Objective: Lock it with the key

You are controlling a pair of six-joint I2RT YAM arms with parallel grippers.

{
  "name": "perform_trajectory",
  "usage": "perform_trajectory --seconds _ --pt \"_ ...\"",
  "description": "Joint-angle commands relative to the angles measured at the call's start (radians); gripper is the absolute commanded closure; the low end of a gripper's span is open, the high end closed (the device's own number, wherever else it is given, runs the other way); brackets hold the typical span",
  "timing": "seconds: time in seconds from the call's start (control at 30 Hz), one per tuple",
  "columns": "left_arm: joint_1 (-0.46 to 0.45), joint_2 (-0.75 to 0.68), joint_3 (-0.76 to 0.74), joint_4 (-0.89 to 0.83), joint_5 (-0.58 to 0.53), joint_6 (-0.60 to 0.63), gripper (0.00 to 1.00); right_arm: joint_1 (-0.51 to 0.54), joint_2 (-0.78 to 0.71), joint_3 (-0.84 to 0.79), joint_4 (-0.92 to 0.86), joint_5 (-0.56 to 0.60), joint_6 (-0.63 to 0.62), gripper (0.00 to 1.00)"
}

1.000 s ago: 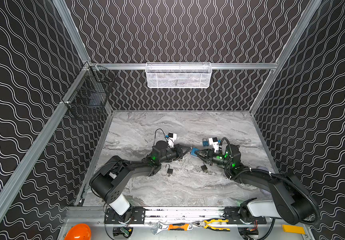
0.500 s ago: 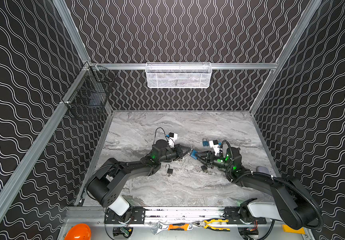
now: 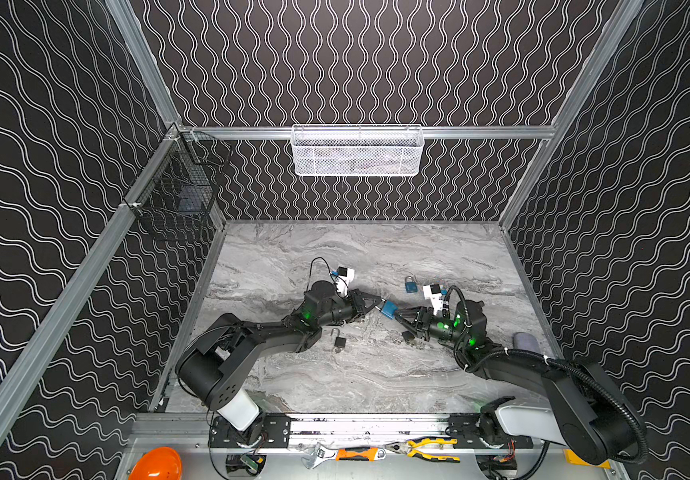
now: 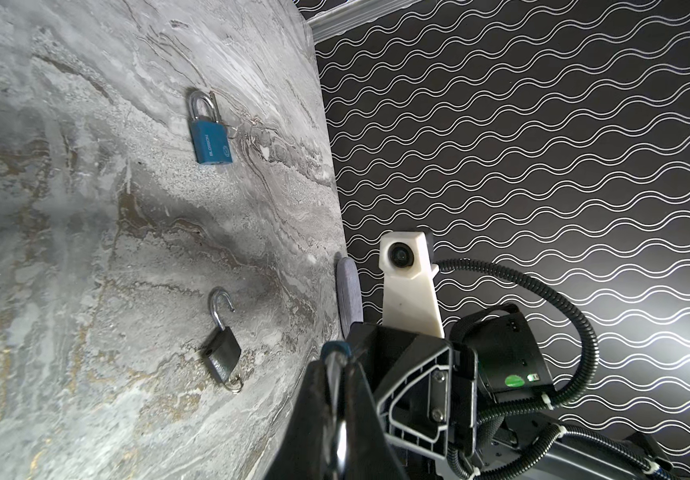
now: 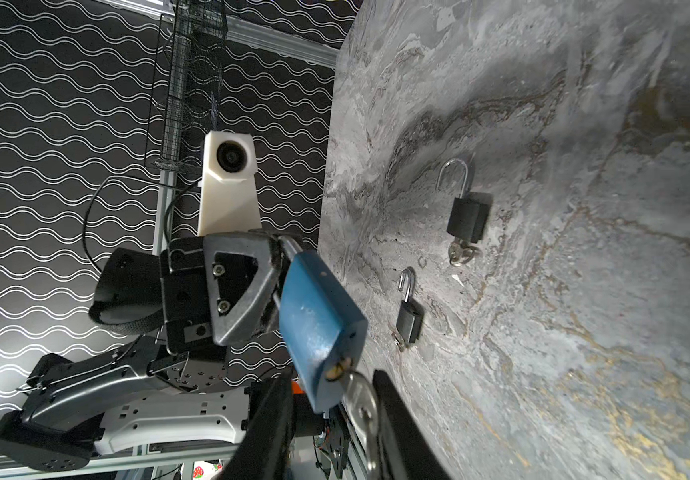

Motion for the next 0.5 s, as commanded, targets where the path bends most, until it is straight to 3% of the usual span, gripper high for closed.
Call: perform_trajectory --seconds 0.0,0.47 --pt "0.004 0.008 -0.003 0.078 0.008 -0.015 1.0 -0.004 -0.004 -0.002 0.054 0.003 0.01 0.69" --pt "0.008 0.027 -0.001 0.093 0.018 -0.03 1.0 -0.008 -0.006 -0.006 0.072 0.005 0.018 0.87"
